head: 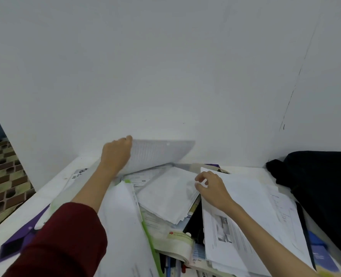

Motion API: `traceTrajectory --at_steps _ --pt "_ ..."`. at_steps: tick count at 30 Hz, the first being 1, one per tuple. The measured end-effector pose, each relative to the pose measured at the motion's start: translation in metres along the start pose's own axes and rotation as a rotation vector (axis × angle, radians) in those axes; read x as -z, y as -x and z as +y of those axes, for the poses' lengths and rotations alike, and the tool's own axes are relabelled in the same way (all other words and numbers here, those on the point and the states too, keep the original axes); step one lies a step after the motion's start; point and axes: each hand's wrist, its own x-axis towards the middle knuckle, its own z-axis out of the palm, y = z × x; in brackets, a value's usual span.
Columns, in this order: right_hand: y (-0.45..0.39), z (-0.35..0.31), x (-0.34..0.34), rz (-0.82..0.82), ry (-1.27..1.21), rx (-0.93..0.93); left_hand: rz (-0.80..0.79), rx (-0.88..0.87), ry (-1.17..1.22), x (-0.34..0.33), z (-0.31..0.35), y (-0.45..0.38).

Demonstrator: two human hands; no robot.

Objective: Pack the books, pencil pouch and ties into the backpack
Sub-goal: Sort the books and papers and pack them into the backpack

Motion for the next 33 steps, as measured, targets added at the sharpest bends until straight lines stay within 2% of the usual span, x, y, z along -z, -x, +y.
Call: traceTrajectory --at_steps 3,6,13,15,18,21,24,27,30,33 --pt "-0.010 -0.008 -0.002 0.007 -0.113 -0.037 0.063 0.093 0.108 0.015 -0.004 -0.018" --pt "-0.023 -0.018 -0.002 0.005 -0.332 -0.161 0.149 0.165 0.258 0.024 0.000 -0.018" --pt "-0.036 -0.037 0.006 -0.136 -0.917 -0.441 0.296 0.296 0.830 0.026 0.009 0.000" --pt "-0.038 -0.038 0.007 -0.156 -1.043 -0.488 0.202 0.340 0.998 0.029 0.011 0.002" --pt "-0.037 -0.039 0.015 -0.163 -1.185 -0.522 -0.164 0.435 1.161 0.028 0.008 0.008" --pt "-0.031 -0.042 0.027 -0.148 -1.121 -0.571 -0.513 0.526 1.298 0.016 -0.002 0.023" --pt "-0.026 -0.041 0.030 -0.157 -1.123 -0.535 -0.724 0.618 1.544 0.011 0.001 0.041" --pt "-0.022 -0.046 0.040 -0.171 -1.144 -0.402 -0.736 0.758 1.751 0.010 0.009 0.047" --pt "-0.018 -0.052 0.069 -0.177 -1.095 -0.213 -0.612 0.647 1.943 0.019 0.019 0.038" --pt "-0.009 -0.038 0.098 -0.167 -1.031 -0.201 -0.623 0.511 2.065 0.034 0.044 0.028"
